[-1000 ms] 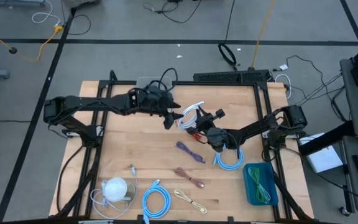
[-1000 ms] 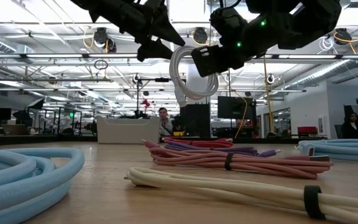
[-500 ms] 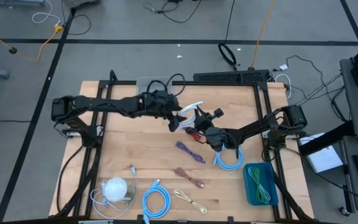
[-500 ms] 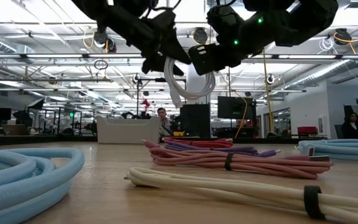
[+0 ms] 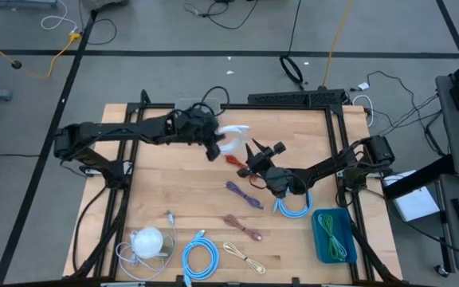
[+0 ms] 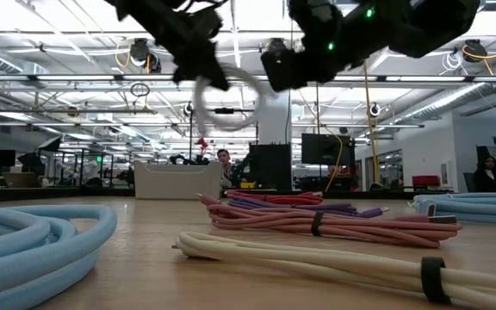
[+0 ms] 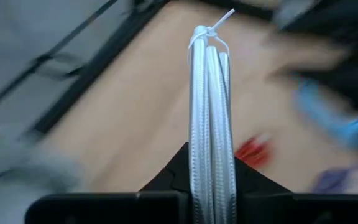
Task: Pick & Place USB Port
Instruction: Put the white HDMI cable into the gray bin
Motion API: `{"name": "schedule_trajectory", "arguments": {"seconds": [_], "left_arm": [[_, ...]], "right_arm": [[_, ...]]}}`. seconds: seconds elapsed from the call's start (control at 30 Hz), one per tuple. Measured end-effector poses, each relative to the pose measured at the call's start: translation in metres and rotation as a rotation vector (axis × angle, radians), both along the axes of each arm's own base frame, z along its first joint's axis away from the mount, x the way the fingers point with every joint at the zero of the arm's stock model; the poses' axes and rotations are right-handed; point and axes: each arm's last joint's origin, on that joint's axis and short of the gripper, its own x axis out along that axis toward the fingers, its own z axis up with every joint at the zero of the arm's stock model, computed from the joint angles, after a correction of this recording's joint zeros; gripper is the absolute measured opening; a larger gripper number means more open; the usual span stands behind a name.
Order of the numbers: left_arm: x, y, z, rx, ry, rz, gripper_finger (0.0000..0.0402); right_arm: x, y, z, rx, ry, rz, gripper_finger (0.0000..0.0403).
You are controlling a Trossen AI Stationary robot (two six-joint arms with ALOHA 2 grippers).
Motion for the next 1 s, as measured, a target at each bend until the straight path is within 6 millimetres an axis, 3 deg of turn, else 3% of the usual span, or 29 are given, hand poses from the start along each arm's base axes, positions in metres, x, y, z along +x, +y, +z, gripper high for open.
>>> {"name": "schedule_trajectory", "arguments": {"seconds": [0.13, 0.3, 0.5, 0.77, 0.87, 1.0], "left_arm": [[-0.024, 0.011, 0.012, 0.088, 0.156, 0.12, 0.0031], [-0.041, 0.033, 0.012, 0.125, 0.262, 0.158, 0.0031], [-0.047, 0.054, 0.003, 0.251, 0.408, -0.04, 0.003], [-0.059, 0.075, 0.0, 0.284, 0.442, -0.222, 0.003], [-0.076, 0.095, 0.007, 0.19, 0.416, -0.168, 0.003], [-0.099, 0.125, 0.021, 0.071, 0.255, -0.122, 0.003]], "right_arm": [[-0.004, 0.02, 0.013, -0.049, -0.024, 0.057, 0.0164], [-0.012, 0.044, 0.024, -0.107, 0.003, 0.114, 0.0183], [-0.019, 0.062, 0.022, -0.101, 0.023, 0.13, 0.0178], [-0.018, 0.066, 0.014, -0.082, 0.046, 0.147, 0.0177], [-0.018, 0.066, 0.013, -0.072, 0.035, 0.16, 0.0174], [-0.017, 0.067, 0.013, -0.062, 0.007, 0.209, 0.0171]]}}
